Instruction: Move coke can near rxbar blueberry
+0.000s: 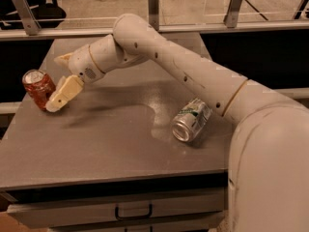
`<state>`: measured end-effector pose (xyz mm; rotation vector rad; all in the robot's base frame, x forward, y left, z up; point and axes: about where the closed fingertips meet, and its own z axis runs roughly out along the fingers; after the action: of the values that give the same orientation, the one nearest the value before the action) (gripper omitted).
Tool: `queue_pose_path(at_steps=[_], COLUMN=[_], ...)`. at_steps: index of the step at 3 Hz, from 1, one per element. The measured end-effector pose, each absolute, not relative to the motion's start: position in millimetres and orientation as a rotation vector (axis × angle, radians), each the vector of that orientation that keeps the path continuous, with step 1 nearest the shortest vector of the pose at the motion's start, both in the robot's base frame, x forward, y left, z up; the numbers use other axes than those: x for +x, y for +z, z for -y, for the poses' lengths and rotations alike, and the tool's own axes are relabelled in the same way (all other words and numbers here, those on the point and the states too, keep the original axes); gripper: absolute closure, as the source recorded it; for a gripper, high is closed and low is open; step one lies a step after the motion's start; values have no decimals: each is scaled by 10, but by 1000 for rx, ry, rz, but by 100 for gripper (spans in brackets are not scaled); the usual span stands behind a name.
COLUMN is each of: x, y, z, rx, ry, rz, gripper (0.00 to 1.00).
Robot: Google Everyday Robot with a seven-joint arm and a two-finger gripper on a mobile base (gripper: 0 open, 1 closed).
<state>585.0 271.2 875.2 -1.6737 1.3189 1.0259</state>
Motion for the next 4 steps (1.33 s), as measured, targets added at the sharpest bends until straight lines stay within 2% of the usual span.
queue_pose_path(at_steps=[1,2,3,4], x=[5746,5729,5813,6106], y=[8746,8747,8781,8971], z=[-2925,-3068,-3080,-2850], rx=[-1664,-1659,-1646,-1575], ry=[1078,1095,1081,1001], rz=[-1323,-1328,-1345,-1368], gripper=[18,41,65,88])
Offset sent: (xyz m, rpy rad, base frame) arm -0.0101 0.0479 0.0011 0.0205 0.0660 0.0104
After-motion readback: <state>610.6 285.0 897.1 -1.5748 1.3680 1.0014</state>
